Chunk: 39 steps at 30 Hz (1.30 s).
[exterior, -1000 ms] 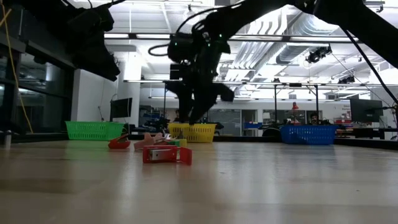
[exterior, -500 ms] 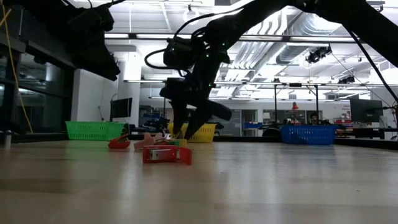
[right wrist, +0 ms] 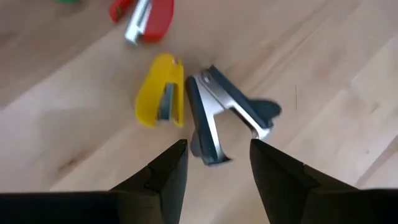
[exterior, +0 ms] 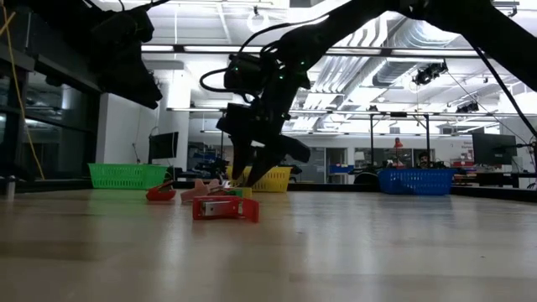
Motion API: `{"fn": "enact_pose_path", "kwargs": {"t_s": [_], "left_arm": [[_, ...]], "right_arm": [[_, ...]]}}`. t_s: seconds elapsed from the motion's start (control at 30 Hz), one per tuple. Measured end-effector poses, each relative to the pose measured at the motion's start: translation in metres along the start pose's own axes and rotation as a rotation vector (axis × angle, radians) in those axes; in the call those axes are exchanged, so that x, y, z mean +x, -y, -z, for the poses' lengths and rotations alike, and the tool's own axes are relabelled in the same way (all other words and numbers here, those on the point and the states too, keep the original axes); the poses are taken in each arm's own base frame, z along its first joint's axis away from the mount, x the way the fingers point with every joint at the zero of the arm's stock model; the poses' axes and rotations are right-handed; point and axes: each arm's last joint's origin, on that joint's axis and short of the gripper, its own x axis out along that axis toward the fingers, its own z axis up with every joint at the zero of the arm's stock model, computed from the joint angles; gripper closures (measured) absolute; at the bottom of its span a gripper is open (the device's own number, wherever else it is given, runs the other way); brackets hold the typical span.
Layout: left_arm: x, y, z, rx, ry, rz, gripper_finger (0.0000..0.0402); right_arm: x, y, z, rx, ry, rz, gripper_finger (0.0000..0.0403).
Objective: Pick and place Stapler, Stapler remover, tape
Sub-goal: Put the black staple remover into the blue bin
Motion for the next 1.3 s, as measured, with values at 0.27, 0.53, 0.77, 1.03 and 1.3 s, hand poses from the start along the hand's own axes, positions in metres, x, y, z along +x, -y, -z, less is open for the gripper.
{"fn": "enact_pose_path", "kwargs": {"t_s": [0.27, 0.53, 0.77, 1.03, 1.3], "left_arm": [[0.000, 0.000, 0.000, -0.008, 0.000, 0.001, 0.0170], [0.000, 0.000, 0.000, -0.015, 0.000, 0.000, 0.0170], [0.000, 0.000, 0.000, -0.018, 0.000, 0.000, 0.0170], [0.000, 0.000, 0.000, -0.026, -0.002, 0.004, 0.0170], [0.000, 0.000, 0.000, -0.026, -0.002, 0.004, 0.0170]], "right_arm": [[0.000, -0.001, 0.000, -0.009, 0.028, -0.017, 0.0238], [0.012, -0.005, 0.000, 0.011, 0.003, -0.038, 0.0238], [0.015, -0.008, 0.004, 0.042, -0.015, -0.073, 0.0260], [0.014, -0.012, 0.006, 0.153, -0.074, -0.101, 0.0328], [0.012, -0.016, 0.009, 0.361, -0.140, -0.122, 0.0363]]}}
